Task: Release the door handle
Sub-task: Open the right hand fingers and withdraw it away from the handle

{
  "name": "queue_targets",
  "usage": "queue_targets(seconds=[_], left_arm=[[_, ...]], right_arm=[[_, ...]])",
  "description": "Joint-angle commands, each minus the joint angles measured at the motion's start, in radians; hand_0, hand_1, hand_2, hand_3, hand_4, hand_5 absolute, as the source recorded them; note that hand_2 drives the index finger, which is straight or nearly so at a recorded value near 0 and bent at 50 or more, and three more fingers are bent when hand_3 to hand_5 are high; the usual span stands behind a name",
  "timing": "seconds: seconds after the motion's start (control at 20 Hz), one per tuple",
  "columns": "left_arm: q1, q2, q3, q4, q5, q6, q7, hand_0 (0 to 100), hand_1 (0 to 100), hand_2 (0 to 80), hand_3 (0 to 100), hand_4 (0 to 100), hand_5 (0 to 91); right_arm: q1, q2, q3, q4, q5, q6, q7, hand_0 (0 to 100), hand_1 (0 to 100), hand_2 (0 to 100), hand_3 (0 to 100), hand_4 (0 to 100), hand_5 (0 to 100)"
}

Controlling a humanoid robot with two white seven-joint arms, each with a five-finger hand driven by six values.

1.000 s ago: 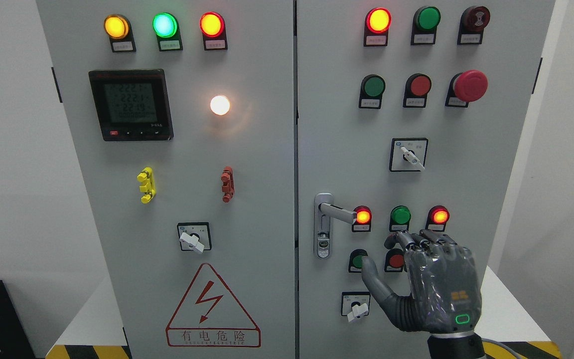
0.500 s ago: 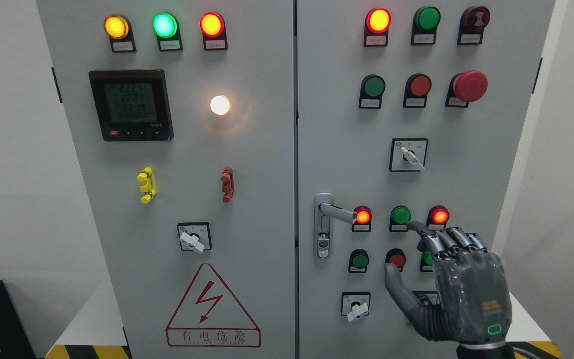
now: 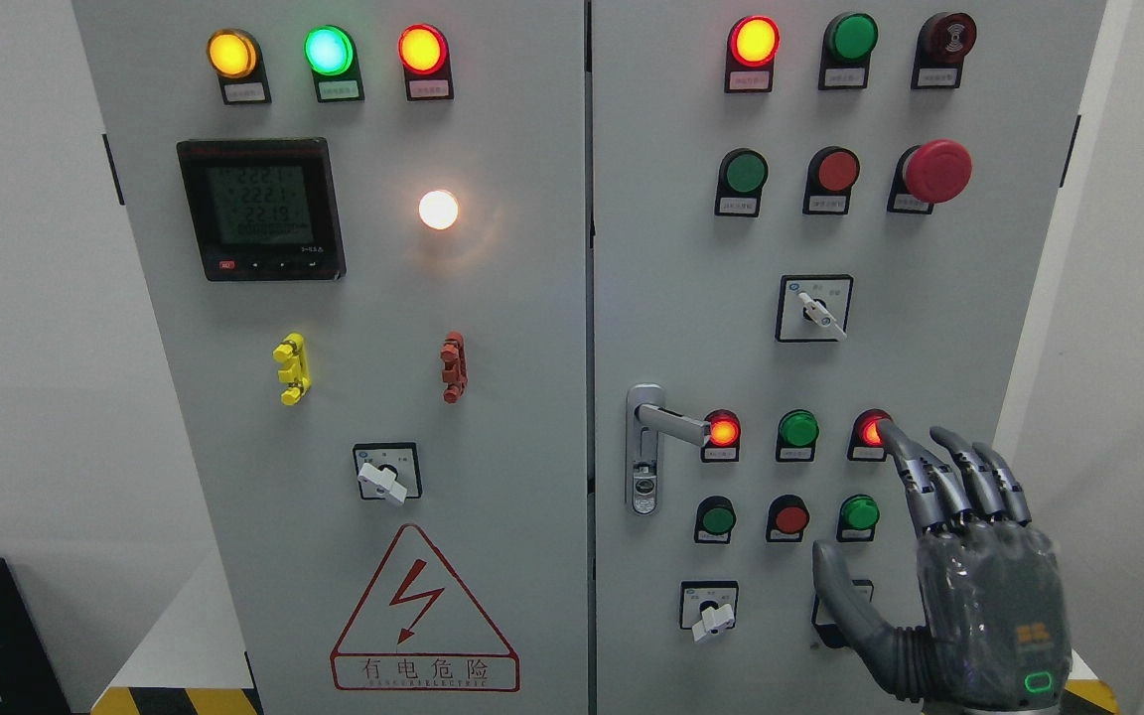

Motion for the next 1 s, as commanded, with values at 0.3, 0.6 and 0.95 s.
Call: queue_targets(seconds=[0.3, 0.6, 0.95], left_arm=[[0.000, 0.000, -0.021, -0.020, 0.000, 0.000, 0.000, 0, 0, 2.2, 9, 1, 0.0], [0.000, 0.000, -0.021, -0.020, 0.000, 0.000, 0.000, 0, 0, 2.1, 9, 1, 0.0], [0.000, 0.000, -0.021, -0.020, 0.000, 0.000, 0.000, 0, 0, 2.2, 10, 1, 0.0]], right_arm=[[-0.001, -0.001, -0.036, -0.017, -0.007, -0.001, 0.018, 38, 15, 0, 0, 0, 0], [-0.001, -0.001, -0.026, -0.018, -0.007, -0.001, 0.018, 37, 16, 0, 0, 0, 0], [-0.003, -0.001, -0.013, -0.018, -0.014, -0.003, 0.022, 36, 17, 0, 0, 0, 0]])
